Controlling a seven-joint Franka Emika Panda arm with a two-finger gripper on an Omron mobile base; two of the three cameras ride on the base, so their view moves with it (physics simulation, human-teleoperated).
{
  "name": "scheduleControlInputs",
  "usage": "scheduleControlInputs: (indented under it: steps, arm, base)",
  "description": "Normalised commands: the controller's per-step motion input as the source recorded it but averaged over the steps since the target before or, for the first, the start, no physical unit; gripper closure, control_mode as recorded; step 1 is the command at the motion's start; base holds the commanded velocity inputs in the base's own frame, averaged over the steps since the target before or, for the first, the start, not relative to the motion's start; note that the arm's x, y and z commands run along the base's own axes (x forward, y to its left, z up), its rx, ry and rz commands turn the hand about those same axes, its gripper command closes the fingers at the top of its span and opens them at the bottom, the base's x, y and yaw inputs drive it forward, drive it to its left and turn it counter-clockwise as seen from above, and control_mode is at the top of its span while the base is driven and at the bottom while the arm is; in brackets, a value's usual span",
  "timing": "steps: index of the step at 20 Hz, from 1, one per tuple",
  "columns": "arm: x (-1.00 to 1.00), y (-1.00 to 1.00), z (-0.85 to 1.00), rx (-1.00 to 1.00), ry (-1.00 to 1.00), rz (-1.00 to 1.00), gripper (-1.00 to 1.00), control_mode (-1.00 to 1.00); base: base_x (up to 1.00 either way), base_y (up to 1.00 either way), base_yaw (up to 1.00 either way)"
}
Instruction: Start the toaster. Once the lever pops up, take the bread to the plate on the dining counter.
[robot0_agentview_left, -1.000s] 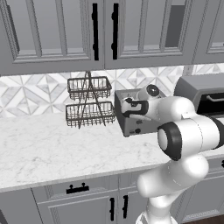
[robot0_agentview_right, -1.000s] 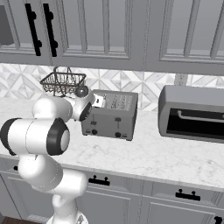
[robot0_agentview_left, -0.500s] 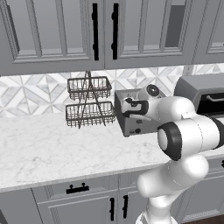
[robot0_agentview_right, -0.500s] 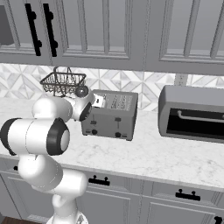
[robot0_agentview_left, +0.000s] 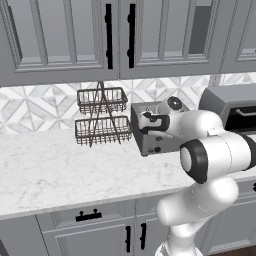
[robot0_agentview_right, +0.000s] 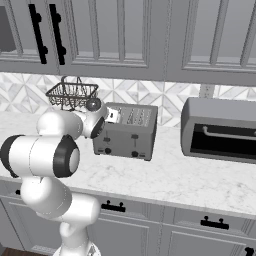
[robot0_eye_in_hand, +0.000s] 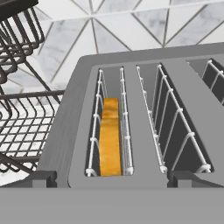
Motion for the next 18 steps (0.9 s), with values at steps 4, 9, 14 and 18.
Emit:
scheduleControlInputs:
  steps: [4,9,14,18]
  arm:
    - [0.00,0.00,0.00,0.00,0.00,0.00,-1.00,-1.00]
    - [0.00,0.00,0.00,0.00,0.00,0.00,-1.00,-1.00]
    - [0.00,0.00,0.00,0.00,0.00,0.00,-1.00,-1.00]
    - [0.00,0.00,0.00,0.00,0.00,0.00,-1.00,-1.00]
  base:
    - [0.00,0.00,0.00]
    - [0.00,0.00,0.00]
    - [0.00,0.00,0.00]
    - [0.00,0.00,0.00]
